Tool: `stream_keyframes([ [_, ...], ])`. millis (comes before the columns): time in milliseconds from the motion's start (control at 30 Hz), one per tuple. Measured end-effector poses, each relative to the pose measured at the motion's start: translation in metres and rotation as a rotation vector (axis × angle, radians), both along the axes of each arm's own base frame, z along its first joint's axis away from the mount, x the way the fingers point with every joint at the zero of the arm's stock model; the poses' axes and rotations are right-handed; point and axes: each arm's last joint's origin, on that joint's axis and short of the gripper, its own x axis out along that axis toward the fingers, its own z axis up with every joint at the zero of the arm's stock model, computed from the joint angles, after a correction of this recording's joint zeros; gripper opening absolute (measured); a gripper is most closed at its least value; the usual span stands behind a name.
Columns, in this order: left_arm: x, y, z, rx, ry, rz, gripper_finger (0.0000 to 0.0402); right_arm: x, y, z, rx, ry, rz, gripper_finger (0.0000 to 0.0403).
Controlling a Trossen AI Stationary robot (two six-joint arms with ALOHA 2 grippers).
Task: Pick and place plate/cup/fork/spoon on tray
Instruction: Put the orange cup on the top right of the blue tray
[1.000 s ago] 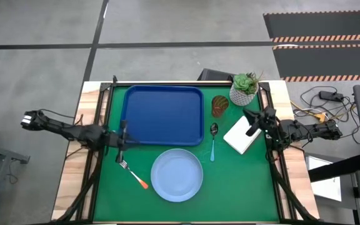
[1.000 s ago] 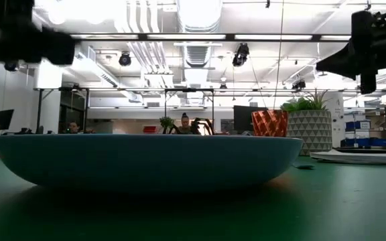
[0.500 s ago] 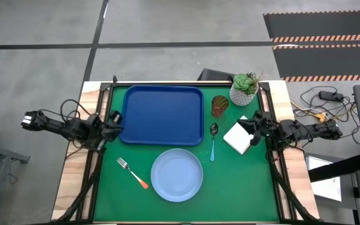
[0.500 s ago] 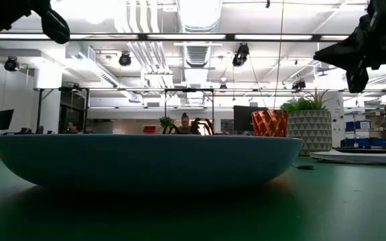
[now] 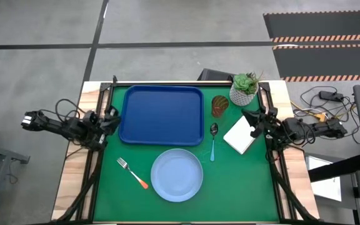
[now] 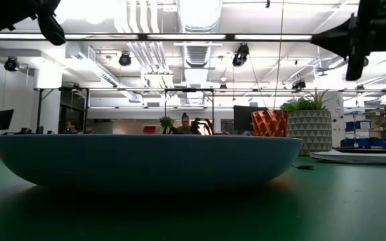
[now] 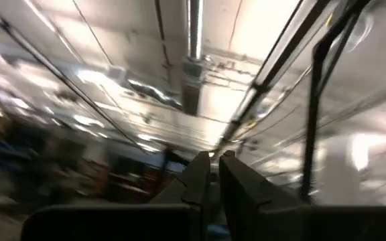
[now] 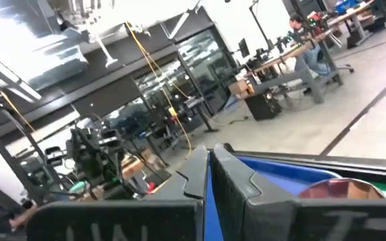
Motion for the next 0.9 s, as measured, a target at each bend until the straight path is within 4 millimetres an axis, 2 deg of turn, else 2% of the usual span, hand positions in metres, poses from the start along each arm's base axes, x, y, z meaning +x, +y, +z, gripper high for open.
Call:
stream_keyframes([
  [67,0.0,0.001,0.0,0.09,0.031,0.104,0.0015,0.005,0.001,0.004,-0.002,0.022,0.0,0.0009],
  [133,0.001,0.001,-0.001,0.108,0.049,0.147,0.0015,0.011,0.002,0.009,-0.004,0.052,0.0,0.0009],
  [300,0.004,0.001,-0.003,0.086,0.072,0.13,0.0015,0.042,0.005,0.019,-0.044,0.225,-0.009,0.0009],
  [433,0.004,0.001,-0.004,0.08,0.072,0.125,0.0015,0.06,0.003,0.036,-0.035,0.338,-0.037,0.0009],
  [700,0.005,0.001,-0.005,0.108,0.087,0.143,0.0015,0.088,-0.015,0.068,0.073,0.642,-0.137,0.0009],
  [800,0.005,0.001,-0.005,0.108,0.085,0.144,0.0015,0.097,-0.027,0.084,0.115,0.708,-0.162,0.0009],
  [900,0.005,0.001,-0.004,0.106,0.084,0.146,0.0015,0.109,-0.04,0.091,0.156,0.794,-0.161,0.0009],
])
